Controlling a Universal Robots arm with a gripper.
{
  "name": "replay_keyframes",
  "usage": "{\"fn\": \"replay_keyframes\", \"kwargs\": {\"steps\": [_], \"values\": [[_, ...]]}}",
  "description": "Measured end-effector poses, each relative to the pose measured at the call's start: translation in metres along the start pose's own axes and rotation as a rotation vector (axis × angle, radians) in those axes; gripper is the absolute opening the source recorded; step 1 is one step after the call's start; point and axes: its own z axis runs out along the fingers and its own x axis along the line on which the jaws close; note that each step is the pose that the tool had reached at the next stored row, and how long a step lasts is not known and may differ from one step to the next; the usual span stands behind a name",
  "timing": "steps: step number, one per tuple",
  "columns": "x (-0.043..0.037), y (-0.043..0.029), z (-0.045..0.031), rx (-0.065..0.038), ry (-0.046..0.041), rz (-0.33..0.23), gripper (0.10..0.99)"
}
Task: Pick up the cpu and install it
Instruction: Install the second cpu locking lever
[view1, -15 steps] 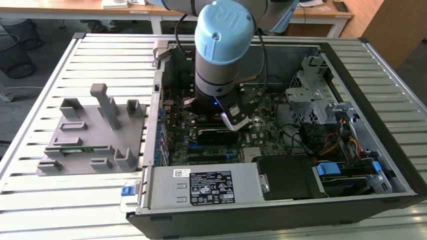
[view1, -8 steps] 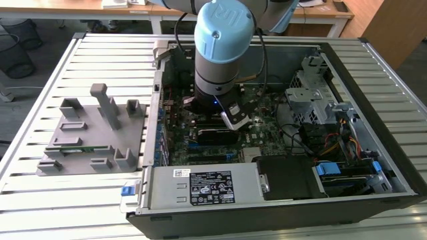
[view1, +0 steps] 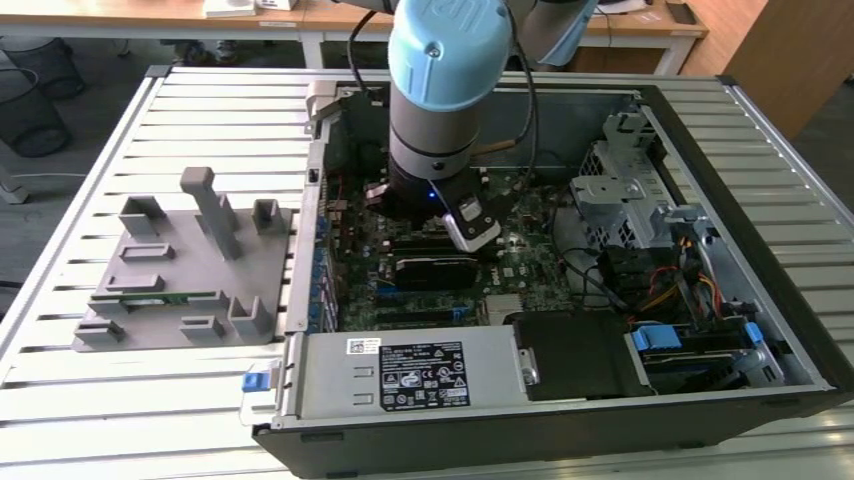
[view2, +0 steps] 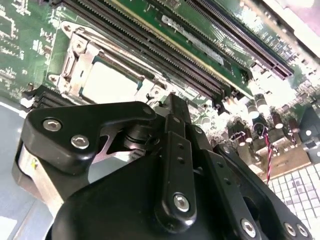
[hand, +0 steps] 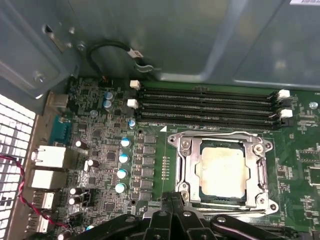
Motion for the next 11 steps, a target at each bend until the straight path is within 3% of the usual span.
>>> {"fn": "replay_keyframes", "kwargs": {"steps": [11], "values": [[0.0001, 0.0068, -0.0218, -0.007, -0.0003, 0.000, 0.106]]}}
